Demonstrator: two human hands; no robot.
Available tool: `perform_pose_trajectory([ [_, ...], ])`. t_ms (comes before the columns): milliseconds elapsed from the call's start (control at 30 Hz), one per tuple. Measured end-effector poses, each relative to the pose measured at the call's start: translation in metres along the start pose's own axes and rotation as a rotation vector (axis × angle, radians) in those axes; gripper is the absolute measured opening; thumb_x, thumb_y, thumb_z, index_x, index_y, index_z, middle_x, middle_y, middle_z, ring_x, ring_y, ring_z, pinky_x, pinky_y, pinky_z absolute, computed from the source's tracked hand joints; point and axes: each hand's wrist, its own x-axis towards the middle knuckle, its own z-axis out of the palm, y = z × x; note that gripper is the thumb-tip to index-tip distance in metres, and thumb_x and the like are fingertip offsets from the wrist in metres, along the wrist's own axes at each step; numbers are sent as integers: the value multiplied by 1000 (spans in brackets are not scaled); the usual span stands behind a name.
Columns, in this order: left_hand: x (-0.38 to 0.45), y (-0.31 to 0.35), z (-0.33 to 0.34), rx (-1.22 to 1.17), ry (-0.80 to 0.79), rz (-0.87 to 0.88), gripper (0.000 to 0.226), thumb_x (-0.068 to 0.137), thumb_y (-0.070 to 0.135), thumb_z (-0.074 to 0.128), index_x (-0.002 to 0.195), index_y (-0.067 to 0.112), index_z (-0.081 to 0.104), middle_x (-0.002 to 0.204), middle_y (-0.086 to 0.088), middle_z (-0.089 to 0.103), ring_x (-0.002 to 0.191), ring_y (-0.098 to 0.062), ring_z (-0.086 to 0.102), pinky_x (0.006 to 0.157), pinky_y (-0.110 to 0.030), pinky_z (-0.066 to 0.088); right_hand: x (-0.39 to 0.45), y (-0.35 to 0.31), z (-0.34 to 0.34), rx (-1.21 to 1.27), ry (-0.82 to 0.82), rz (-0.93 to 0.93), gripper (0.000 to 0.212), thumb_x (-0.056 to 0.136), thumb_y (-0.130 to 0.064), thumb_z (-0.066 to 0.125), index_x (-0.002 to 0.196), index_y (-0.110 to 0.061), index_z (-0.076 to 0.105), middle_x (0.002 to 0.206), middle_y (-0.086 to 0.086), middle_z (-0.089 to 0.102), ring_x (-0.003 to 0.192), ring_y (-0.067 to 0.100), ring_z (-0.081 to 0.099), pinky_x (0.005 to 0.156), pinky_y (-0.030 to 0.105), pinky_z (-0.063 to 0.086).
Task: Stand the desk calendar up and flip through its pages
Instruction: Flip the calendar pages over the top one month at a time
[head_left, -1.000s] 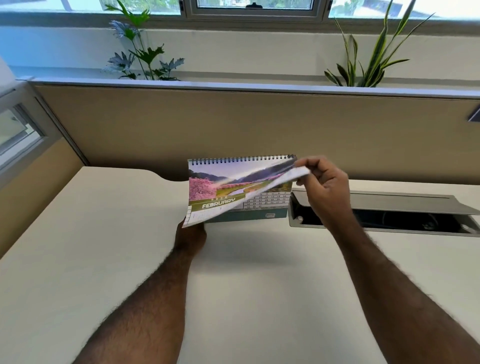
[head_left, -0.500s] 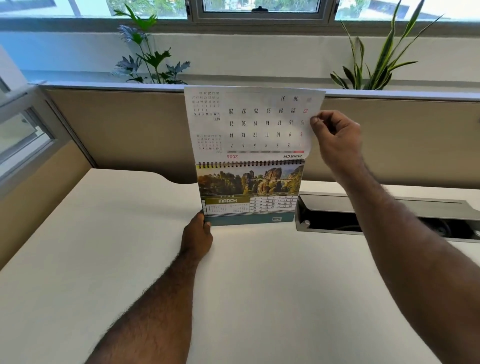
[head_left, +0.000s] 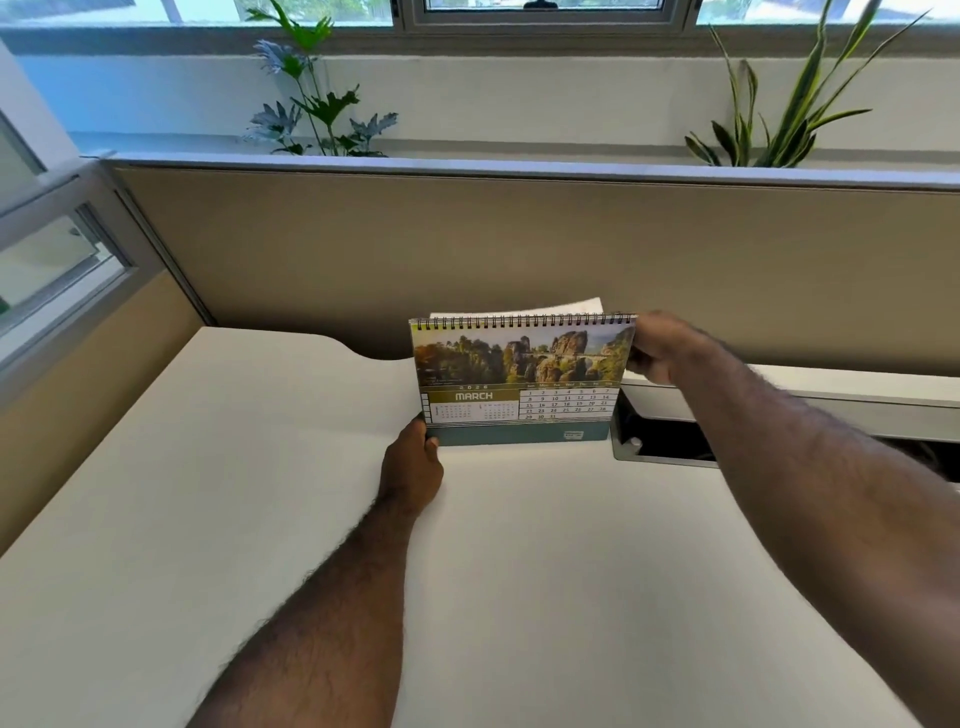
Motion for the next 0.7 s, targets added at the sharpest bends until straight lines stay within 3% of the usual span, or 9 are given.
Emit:
perform_pose_trajectory([
  [167,1,0,1,5,-9,-8,27,94,13,43,119,4,49,131,-15,56,119,-33,52,103,-40,43,-5,23,10,21,-8,156,33,76,-24,68,45,-18,60,51,-8,61,49,7,47,35,16,31],
  [300,1,0,2,5,-13,-21,29,94,13,44,121,5,47,132,-15,54,121,-32,51,103,-38,42,-3,32,10,48,14,210,35,77,-34,67,45,-20,59,60,-8,61,54,7,46,46,21,30],
  [400,2,0,2,7,-13,-15,28,94,13,44,121,5,47,133,-15,54,121,-32,51,102,-37,42,-6,36,11,41,32,194,39,77,-36,67,43,-20,59,57,-9,61,52,7,45,44,19,31],
  [467,2,0,2,6,-19,-19,28,94,13,44,120,5,47,133,-15,54,121,-32,51,101,-37,43,-8,37,13,43,133,155,35,79,-33,69,49,-19,59,59,-6,59,56,10,44,46,20,34],
  [567,3,-1,2,15,-22,-20,28,94,13,43,121,6,47,133,-14,54,120,-32,52,100,-37,45,-14,39,17,53,458,-73,25,89,-20,59,65,-17,52,68,0,53,64,17,46,52,26,40],
  [700,3,-2,3,20,-22,-20,27,94,13,44,119,6,47,132,-14,55,119,-33,53,99,-38,45,-41,57,34,-179,713,-386,20,92,-18,51,88,-10,69,89,10,72,75,22,62,64,26,47],
])
